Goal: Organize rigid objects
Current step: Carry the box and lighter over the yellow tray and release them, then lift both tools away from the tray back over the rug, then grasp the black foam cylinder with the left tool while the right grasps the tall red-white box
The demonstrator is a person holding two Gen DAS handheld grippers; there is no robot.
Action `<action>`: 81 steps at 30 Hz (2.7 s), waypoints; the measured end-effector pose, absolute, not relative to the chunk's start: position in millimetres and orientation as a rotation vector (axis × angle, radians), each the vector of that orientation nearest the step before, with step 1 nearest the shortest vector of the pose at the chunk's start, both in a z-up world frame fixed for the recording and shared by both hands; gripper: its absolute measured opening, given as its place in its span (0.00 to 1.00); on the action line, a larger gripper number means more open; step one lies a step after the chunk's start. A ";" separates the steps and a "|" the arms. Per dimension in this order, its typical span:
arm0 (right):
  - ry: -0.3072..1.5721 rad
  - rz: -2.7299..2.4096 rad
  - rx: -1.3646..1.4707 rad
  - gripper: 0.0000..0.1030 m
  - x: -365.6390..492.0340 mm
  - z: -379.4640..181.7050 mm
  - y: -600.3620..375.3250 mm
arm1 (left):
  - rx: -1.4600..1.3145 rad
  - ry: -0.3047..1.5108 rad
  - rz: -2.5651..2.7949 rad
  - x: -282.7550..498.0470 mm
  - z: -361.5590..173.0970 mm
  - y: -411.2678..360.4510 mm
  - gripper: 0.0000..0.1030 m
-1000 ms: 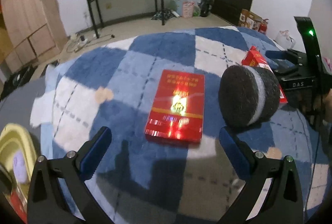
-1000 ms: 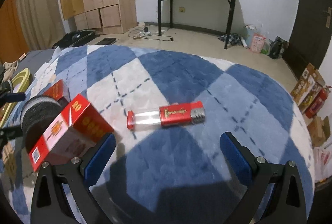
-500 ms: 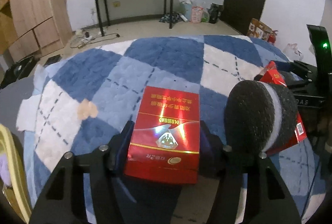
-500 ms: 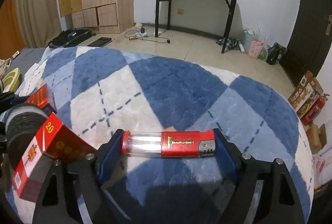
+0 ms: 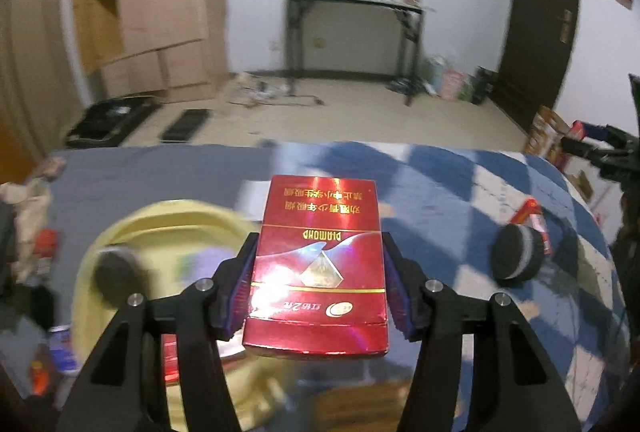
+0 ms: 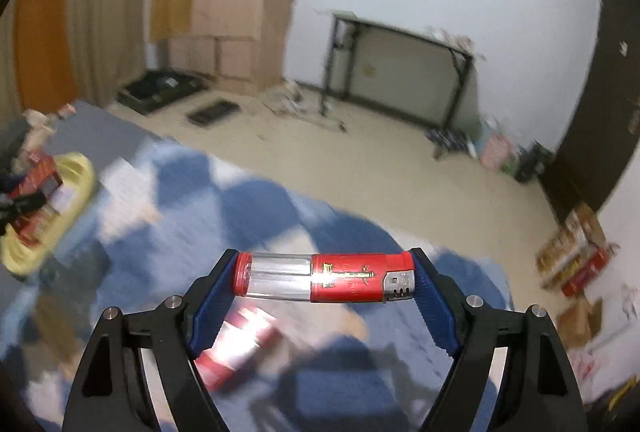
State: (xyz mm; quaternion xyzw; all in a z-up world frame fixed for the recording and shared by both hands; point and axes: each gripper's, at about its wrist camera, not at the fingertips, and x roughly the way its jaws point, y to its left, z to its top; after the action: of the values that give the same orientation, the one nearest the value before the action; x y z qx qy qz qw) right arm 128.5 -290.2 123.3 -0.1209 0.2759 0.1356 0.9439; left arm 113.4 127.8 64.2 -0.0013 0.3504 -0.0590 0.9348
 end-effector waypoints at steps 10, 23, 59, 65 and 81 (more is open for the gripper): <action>0.628 0.643 -0.302 0.80 84.6 105.2 -68.2 | -0.099 0.788 0.105 79.5 36.7 269.7 0.57; 0.780 0.653 -0.414 0.80 139.1 9.7 87.9 | -0.242 0.881 0.151 85.6 -42.8 323.9 0.56; 0.537 0.187 -0.014 1.00 -59.1 145.6 -328.1 | -0.258 0.803 -0.242 38.6 103.6 74.0 1.00; 0.544 0.072 0.009 1.00 -105.5 97.6 -388.1 | -0.229 0.776 -0.264 1.7 74.8 2.8 1.00; 0.797 0.018 0.264 1.00 -55.2 66.7 -400.9 | -0.021 0.821 -0.300 -1.6 16.2 -55.1 1.00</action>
State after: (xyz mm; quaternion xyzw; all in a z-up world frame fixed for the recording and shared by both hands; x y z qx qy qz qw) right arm -55.2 -400.9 66.7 0.1281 0.3869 0.0086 0.9131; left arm -1.6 -55.1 16.2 -0.0103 0.3977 -0.1453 0.9059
